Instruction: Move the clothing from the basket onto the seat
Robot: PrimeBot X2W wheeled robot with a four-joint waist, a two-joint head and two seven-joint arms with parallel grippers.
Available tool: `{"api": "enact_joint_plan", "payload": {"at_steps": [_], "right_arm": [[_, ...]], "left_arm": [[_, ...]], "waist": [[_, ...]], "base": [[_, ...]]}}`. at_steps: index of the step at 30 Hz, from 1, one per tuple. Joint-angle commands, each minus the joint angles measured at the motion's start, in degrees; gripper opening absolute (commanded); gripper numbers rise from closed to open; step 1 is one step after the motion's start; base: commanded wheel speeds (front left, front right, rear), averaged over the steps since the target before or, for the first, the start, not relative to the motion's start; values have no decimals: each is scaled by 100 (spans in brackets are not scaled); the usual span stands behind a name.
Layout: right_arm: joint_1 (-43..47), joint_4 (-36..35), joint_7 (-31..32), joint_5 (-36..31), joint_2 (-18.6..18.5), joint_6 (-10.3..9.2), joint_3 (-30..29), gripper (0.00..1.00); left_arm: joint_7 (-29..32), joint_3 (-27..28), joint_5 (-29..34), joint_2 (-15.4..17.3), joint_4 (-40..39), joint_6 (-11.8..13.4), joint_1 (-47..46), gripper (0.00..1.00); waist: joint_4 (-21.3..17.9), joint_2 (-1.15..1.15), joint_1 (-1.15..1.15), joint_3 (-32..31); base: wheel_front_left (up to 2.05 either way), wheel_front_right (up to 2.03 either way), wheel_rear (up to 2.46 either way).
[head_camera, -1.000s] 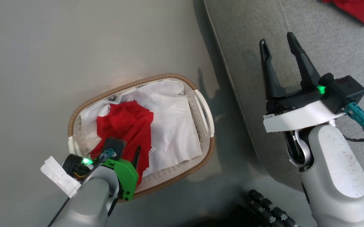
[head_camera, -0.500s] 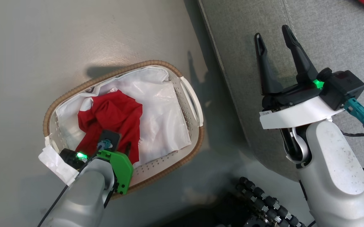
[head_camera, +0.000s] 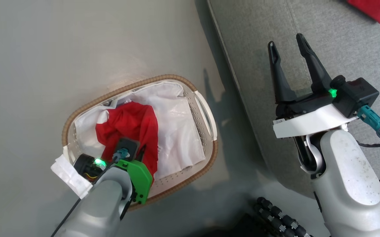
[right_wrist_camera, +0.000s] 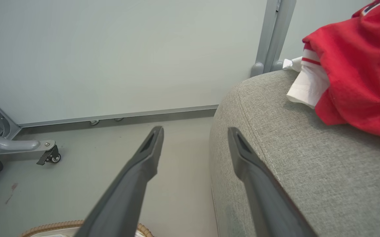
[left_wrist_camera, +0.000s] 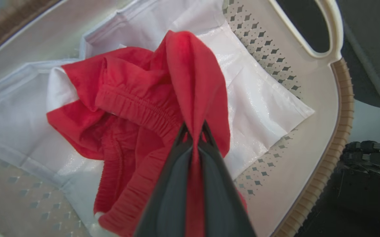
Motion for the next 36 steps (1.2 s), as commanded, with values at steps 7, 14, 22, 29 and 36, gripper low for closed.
{"api": "enact_joint_plan", "payload": {"at_steps": [7,14,22,29,36], "right_arm": [[352,163,-15,-244,-17,-6,-137,100],[727,297,-15,-470,-19,-6,-292,100],[1225,443,-15,-650,-19,-6,-414,100],[1654,567,-15,-748,-19,-6,-405,100],[1915,629,-15,-806,-19,-6,-281,100]], "left_arm": [[-97,-271,-126,-12,-502,-15,197,0],[-94,-142,86,246,-1499,-14,401,0],[-91,147,533,490,-2665,16,664,0],[-91,365,871,737,-3487,8,677,0],[-90,353,1053,999,-3778,-9,253,0]], "waist": [[349,0,0,-1026],[634,0,0,-1867],[943,0,0,-2795],[1181,0,0,-3558],[1318,0,0,-4014]], "base": [[0,0,0],[0,0,0],[0,0,0],[0,0,0],[0,0,0]]}}
